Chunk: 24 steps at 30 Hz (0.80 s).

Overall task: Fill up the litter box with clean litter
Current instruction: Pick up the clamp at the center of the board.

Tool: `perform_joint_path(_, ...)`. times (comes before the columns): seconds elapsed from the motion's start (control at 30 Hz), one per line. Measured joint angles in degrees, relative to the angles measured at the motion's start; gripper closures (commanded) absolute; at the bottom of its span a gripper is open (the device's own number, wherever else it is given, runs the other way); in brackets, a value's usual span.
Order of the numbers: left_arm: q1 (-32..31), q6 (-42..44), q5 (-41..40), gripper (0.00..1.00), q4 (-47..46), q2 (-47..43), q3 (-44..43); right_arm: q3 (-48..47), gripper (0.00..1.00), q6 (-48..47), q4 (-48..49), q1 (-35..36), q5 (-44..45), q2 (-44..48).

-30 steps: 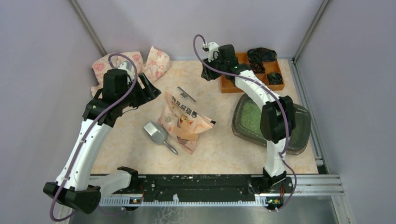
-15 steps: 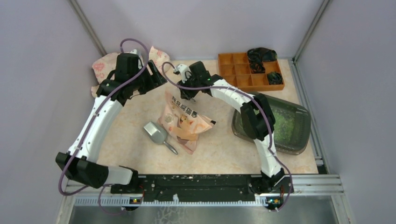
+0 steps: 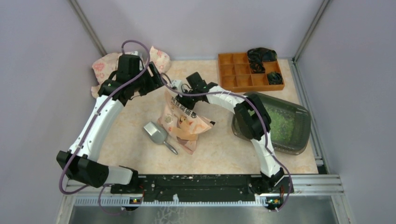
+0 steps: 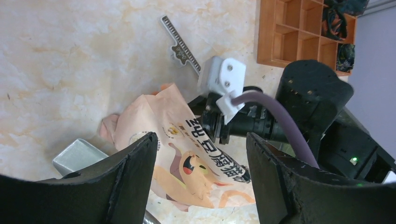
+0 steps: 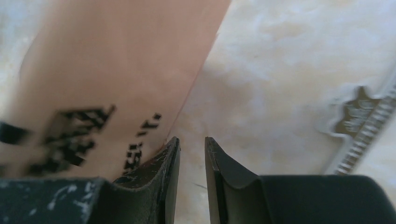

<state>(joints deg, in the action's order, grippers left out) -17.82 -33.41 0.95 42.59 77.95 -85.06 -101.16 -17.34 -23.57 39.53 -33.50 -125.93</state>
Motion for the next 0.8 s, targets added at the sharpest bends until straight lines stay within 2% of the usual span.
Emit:
perform_joint_path(0.2,0.0,-0.2,-1.5,0.25,0.5,-1.6,3.4,7.0,0.72,0.5,2.7,2.2,-4.4,0.4)
perform_joint_path(0.4,0.2,-0.8,-2.0,0.26,0.7,-4.5,4.4,2.4,0.73,-2.6,-1.8,2.5,-8.7,0.3)
perform_joint_path(0.8,0.2,-2.6,0.8,0.29,-0.8,-3.7,10.7,2.0,0.71,-1.4,0.9,2.3,-16.3,0.3)
